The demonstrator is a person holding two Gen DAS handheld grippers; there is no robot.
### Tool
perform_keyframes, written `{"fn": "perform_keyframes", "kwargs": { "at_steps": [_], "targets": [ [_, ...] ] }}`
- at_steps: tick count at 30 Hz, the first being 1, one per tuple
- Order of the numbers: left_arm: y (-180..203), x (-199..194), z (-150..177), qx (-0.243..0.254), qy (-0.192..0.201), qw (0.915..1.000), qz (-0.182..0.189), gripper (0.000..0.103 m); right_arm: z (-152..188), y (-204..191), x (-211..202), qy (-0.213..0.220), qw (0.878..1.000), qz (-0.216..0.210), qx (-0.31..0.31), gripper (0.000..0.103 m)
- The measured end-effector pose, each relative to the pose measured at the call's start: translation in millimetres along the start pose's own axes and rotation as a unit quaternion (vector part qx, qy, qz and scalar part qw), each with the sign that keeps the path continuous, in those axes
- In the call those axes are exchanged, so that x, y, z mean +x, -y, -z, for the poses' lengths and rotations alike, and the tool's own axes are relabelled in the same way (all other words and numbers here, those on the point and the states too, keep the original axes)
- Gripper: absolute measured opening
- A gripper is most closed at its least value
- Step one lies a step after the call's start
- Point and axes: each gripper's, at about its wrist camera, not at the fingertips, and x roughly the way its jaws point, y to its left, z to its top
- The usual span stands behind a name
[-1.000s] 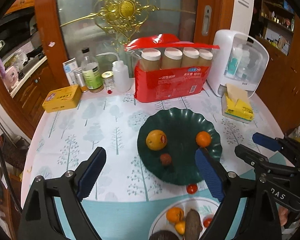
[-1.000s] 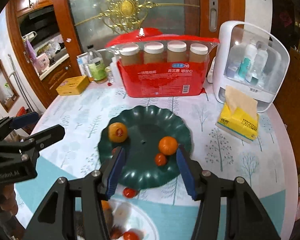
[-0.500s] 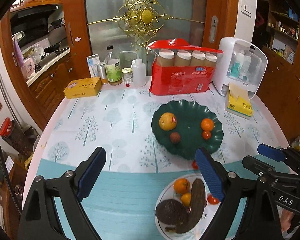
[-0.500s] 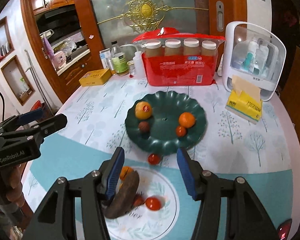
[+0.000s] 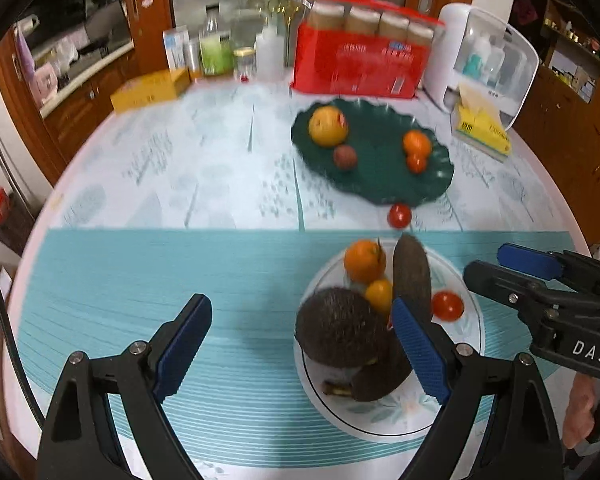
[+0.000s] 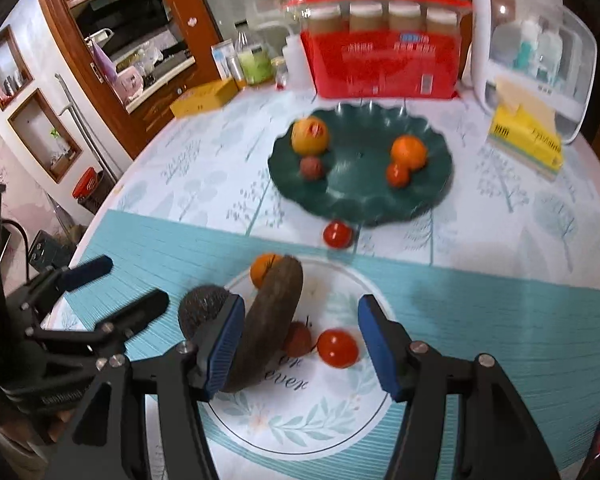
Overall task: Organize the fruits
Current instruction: 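Withdraw both tools back over the white fruit plate, then grasp the avocado with the left tool while the right tool grasps the banana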
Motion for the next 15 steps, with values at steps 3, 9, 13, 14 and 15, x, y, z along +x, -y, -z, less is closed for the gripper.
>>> {"fn": "perform_keyframes", "kwargs": {
  "at_steps": [3,9,13,14,15],
  "targets": [
    [2,14,7,-0.001,-0.011,0.9999,0.008,0.091,3,4,15,-0.015,1.000,-0.014,0.016,0.059],
    [2,37,9,-0.011,-0.037,0.9990,0.024,0.091,0,7,43,-0.037,0.998,-0.024,0.040,0.059],
    [-1,48,6,-0.027,-0.044,0.9975,0.048,0.091,-4,8,61,-0.051,0.997,-0.032,0.052,0.059],
    [-1,50,6,-0.027,-0.045,0.9973,0.053,0.091,-4,8,63,-0.053,0.996,-0.035,0.056,0.059],
    [0,51,5,-0.026,-0.046,0.9970,0.056,0.091,-5,8,67,-0.055,0.996,-0.036,0.058,0.059]
  ]
}}
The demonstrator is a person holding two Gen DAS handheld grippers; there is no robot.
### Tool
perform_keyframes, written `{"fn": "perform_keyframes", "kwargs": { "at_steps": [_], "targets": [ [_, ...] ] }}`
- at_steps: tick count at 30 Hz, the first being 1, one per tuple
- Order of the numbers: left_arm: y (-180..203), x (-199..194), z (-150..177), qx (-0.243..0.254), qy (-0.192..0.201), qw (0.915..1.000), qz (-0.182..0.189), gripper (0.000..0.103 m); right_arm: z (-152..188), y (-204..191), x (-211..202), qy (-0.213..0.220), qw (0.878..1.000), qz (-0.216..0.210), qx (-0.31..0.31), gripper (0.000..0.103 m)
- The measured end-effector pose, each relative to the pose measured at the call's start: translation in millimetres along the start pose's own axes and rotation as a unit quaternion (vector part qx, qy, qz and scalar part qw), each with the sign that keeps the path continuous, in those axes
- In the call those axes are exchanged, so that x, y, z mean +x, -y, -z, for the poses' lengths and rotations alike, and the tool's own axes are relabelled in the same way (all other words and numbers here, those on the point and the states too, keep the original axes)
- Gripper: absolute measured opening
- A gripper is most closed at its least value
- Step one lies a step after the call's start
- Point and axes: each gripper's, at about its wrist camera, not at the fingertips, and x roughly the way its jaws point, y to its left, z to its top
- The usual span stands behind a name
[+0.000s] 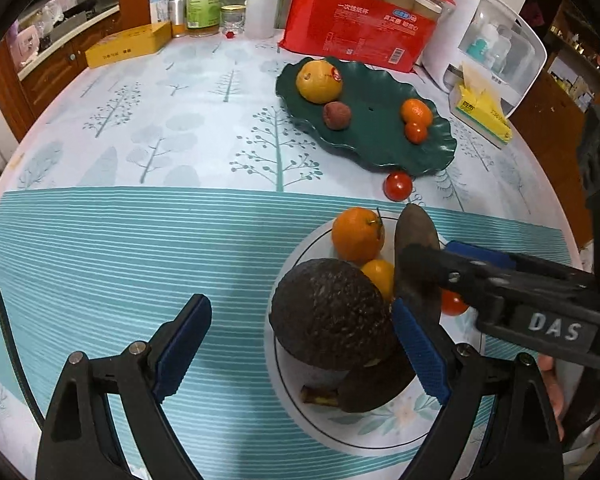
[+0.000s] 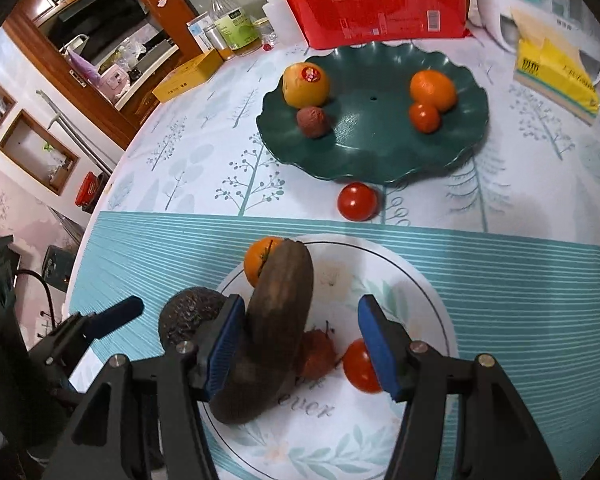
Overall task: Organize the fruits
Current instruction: 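Grasp the avocado with the left tool while the right tool grasps the banana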
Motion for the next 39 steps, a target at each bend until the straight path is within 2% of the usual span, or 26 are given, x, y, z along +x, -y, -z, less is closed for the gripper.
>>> {"fn": "perform_keyframes", "kwargs": {
  "at_steps": [3,5,6,8,11,14,15,16,24,32,33,34,35,36,39],
  "targets": [
    [2,3,-2,0.002,-0.001,1.0000,0.010,0.091,-1,-1,9,-0.013,1.000,-0.002,0.003,0.057],
    [2,7,-3,0.001,-0.005,0.9998,0.018,0.091,0,-4,13,-0.017,1.000,-0.014,-0.002,0.046],
    [2,11,-4,0.001,-0.011,0.9997,0.020,0.091,0,-5,13,-0.016,1.000,-0.022,-0.003,0.038],
    [3,16,-4,0.001,-0.012,0.9996,0.025,0.091,1,-9,11,-0.012,1.000,-0.020,-0.007,0.037],
    [3,17,-4,-0.001,-0.008,0.9987,0.051,0.091,3,-9,6,0.001,1.000,-0.006,-0.008,0.036],
    [4,18,-3,-0.005,-0.011,0.9961,0.087,0.081,5,-2,-1,0.006,1.000,-0.010,0.002,0.035],
    [5,18,-3,-0.003,-0.008,0.9967,0.080,0.068,6,0,-3,0.007,1.000,-0.009,0.003,0.035],
    [7,19,-3,0.007,-0.006,0.9978,0.065,0.061,6,2,-5,0.008,1.000,-0.013,0.005,0.034],
    [11,8,3,0.024,0.003,0.9984,0.051,0.059,15,-3,-24,0.021,0.999,-0.026,-0.007,0.032],
    [17,-45,-3,0.046,0.041,0.9976,0.031,0.054,17,-14,-55,0.037,0.999,-0.020,-0.030,0.030],
    [18,-54,-6,0.050,0.048,0.9972,0.029,0.047,16,-15,-60,0.039,0.999,-0.020,-0.032,0.030],
    [20,-61,-8,0.053,0.055,0.9966,0.029,0.014,15,-17,-66,0.042,0.998,-0.021,-0.035,0.030],
    [22,-70,-12,0.058,0.065,0.9956,0.034,0.000,14,-18,-72,0.046,0.998,-0.022,-0.038,0.030],
    [23,-82,-18,0.059,0.074,0.9947,0.040,0.003,14,-20,-78,0.050,0.998,-0.022,-0.042,0.030],
    [29,-107,-31,0.072,0.109,0.9908,0.034,0.002,8,-24,-98,0.068,0.996,-0.018,-0.058,0.030]
  ]
}}
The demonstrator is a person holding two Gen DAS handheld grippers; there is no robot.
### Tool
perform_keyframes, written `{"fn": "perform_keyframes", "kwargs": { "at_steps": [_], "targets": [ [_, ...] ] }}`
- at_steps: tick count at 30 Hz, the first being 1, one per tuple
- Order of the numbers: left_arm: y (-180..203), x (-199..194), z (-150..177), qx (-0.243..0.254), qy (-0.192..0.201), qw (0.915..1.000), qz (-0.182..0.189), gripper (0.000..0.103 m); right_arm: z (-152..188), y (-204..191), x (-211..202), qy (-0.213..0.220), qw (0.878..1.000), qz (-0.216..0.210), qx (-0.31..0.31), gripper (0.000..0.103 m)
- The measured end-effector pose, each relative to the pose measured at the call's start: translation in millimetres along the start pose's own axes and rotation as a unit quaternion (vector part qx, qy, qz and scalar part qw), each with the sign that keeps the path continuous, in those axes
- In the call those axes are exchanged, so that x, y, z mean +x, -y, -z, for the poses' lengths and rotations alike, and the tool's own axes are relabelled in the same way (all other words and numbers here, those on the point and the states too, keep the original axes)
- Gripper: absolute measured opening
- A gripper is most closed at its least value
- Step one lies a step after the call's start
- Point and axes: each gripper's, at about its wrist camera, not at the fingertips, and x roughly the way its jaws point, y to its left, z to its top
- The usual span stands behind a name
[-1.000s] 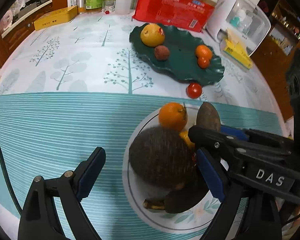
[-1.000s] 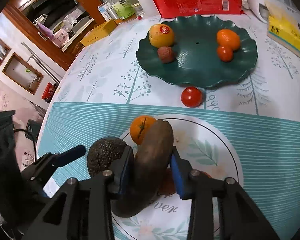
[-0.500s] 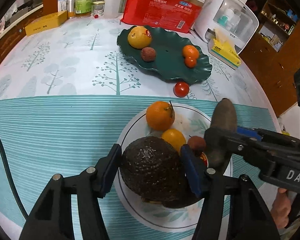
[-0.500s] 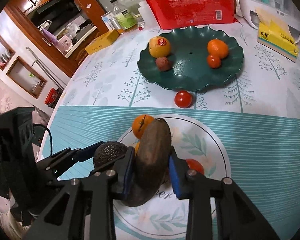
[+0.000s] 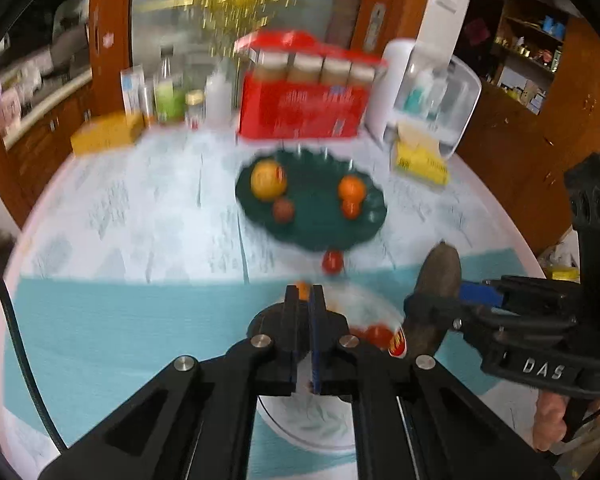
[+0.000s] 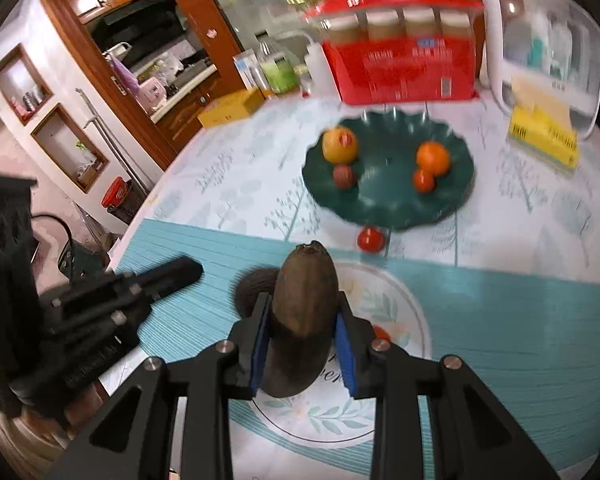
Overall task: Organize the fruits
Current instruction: 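Grasp the avocado with the left tool while the right tool grasps the banana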
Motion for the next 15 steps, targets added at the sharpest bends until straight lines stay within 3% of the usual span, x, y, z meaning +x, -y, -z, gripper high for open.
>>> {"fn": "perform_keyframes", "kwargs": {
  "at_steps": [5,15],
  "targets": [
    [-1,2,-7,-0.002,-0.007,1.0000,0.001,0.003,-11,3,-11,0.016,1.000,0.013,-0.006,0.030],
    [-20,48,1,-0.015,-0.056,0.9982,-0.018,0.003,-32,16,-13,0.022,1.000,0.016,-0.001,0.030]
  ]
}}
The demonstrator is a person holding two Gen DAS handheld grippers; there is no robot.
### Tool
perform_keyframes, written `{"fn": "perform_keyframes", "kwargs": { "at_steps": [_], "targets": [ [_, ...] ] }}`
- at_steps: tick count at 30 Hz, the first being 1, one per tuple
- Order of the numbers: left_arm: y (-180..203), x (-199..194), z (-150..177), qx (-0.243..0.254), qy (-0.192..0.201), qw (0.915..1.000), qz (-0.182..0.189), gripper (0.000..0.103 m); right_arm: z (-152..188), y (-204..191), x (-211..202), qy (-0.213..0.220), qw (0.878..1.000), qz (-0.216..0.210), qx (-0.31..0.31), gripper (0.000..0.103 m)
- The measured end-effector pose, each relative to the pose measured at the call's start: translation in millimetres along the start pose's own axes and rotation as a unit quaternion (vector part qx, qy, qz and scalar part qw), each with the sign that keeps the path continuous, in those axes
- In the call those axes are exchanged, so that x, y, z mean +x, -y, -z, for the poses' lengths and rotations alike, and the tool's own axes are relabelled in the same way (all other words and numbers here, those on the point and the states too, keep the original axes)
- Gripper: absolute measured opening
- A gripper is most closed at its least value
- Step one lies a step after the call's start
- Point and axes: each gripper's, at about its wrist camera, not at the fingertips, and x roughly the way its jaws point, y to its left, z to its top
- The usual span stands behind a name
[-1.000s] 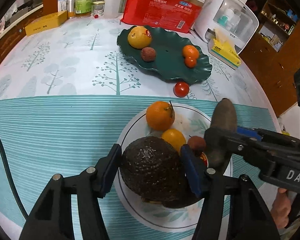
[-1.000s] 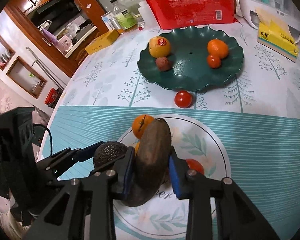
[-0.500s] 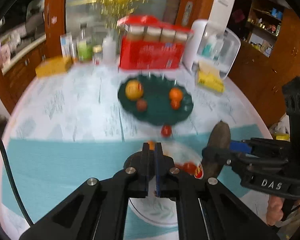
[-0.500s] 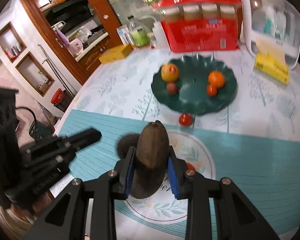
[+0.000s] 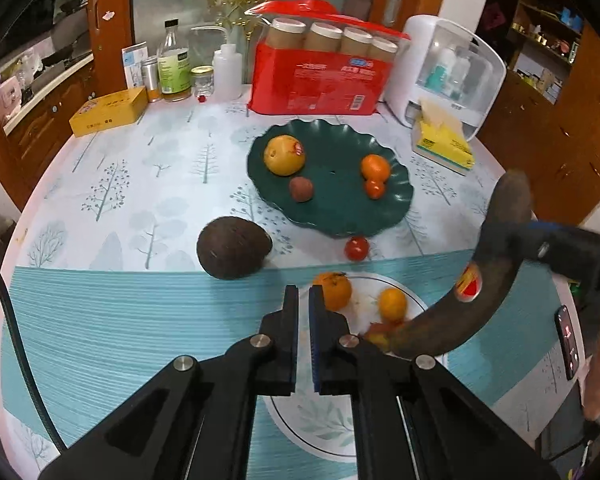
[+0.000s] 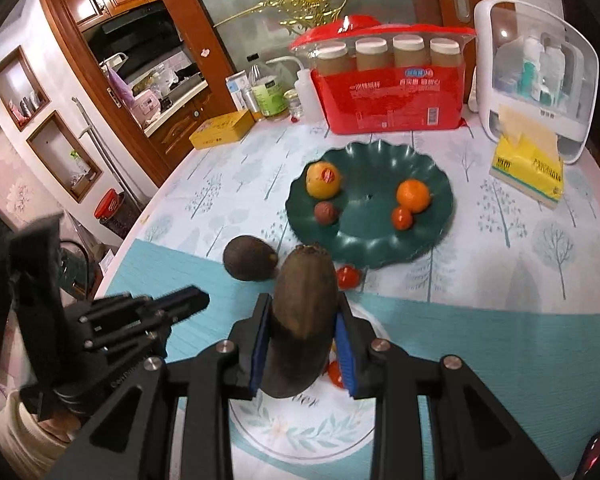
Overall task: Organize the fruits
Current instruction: 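Grasp the avocado with the left tool while the right tool grasps the banana, then lower the banana onto the green plate with the right tool and release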
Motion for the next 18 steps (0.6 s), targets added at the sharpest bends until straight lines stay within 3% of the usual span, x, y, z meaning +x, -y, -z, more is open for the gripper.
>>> {"fn": "perform_keyframes", "kwargs": {
  "at_steps": [5,7,11,13,18],
  "targets": [
    [-15,11,-21,0.000,0.001,0.9999,-0.017,0.008,-37,14,6,0.009,1.000,-0.006,0.009,0.030],
    [-27,20,-30,-0.004,-0.005,0.9996,-0.026,0.021,-56,24,16,0.007,1.000,-0.008,0.021,0.030],
    [-59,53,-53,-0.008,-0.022,0.9988,-0.043,0.033,-87,49,53,-0.017,0.998,-0.022,0.056,0.030],
    [-72,71,-64,-0.002,-0.030,0.9983,-0.049,0.046,-98,59,78,-0.029,0.997,-0.018,0.066,0.030],
    [-82,102,-85,0.005,-0.033,0.9986,-0.041,0.057,-107,76,129,-0.070,0.994,0.012,0.079,0.030]
  ]
}}
